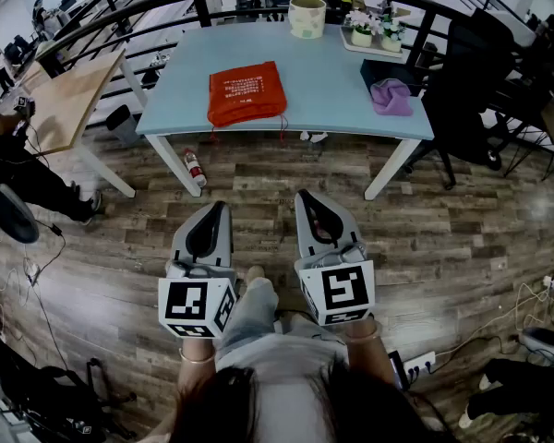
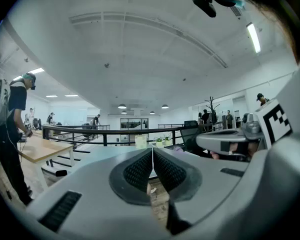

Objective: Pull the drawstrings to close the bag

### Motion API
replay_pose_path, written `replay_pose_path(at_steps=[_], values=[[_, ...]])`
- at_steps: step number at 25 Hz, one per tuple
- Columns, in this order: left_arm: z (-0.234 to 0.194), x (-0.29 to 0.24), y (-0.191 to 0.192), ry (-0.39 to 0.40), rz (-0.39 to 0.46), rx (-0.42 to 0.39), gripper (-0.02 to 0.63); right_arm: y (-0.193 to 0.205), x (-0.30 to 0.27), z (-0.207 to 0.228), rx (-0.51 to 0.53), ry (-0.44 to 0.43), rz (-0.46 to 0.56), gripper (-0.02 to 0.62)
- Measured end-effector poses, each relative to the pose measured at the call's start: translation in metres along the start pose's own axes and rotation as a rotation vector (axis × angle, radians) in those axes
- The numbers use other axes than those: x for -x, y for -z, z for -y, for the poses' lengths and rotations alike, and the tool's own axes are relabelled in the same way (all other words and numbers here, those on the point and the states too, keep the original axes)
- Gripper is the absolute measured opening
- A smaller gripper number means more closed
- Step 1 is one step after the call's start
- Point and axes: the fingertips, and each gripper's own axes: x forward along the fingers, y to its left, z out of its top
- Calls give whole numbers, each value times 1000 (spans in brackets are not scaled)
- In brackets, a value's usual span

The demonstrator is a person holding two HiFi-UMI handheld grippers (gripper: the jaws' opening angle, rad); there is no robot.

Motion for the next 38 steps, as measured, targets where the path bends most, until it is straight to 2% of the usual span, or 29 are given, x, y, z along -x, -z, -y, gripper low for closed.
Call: replay_pose_path(at_steps=[9,19,26,38], values=[[-10,-33,1,40,-13,0,21,1,-30,10,-20,7,8,25],[-54,-61,3,36,-25,4,21,4,-79,9,-48,17,-9,25],[-88,-84,2,46,-31,15,21,0,-119,2,-7,36,-17,25],[-140,-124,5,74,-48,28,21,-1,-181,1,-34,57,-26,25]])
